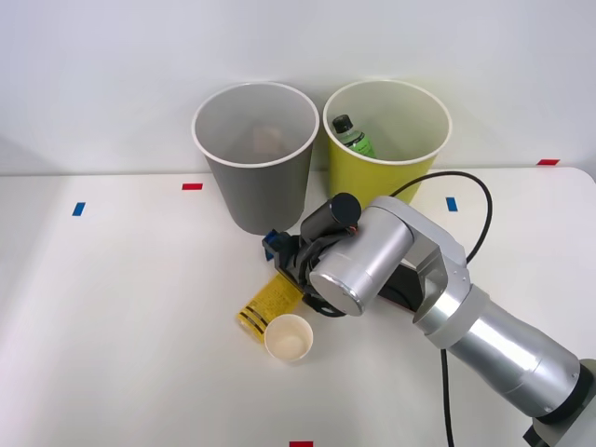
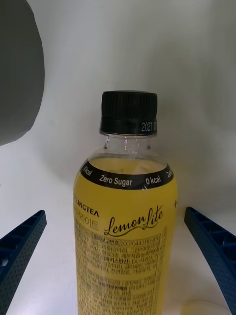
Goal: Put cans in the gray bin, plastic bottles in the light green bin
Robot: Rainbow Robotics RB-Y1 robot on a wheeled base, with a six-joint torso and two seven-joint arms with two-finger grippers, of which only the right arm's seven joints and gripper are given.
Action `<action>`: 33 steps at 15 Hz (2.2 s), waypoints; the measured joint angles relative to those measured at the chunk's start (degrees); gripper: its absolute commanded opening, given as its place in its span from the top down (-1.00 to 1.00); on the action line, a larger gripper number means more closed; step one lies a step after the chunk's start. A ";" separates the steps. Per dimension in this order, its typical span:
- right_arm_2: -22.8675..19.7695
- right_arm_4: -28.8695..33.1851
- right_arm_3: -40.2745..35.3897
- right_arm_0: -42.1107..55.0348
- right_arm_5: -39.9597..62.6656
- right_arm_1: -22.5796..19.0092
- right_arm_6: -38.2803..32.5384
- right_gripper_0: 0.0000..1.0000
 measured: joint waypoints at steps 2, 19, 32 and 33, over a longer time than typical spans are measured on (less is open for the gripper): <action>0.00 0.65 0.83 -0.36 -0.17 0.46 0.17 -1.00; 2.07 6.54 0.59 -0.34 6.04 4.42 1.43 1.00; -2.14 0.91 -29.01 5.54 6.61 -3.75 -0.88 1.00; -2.39 1.01 -31.62 6.57 6.60 -4.94 1.55 1.00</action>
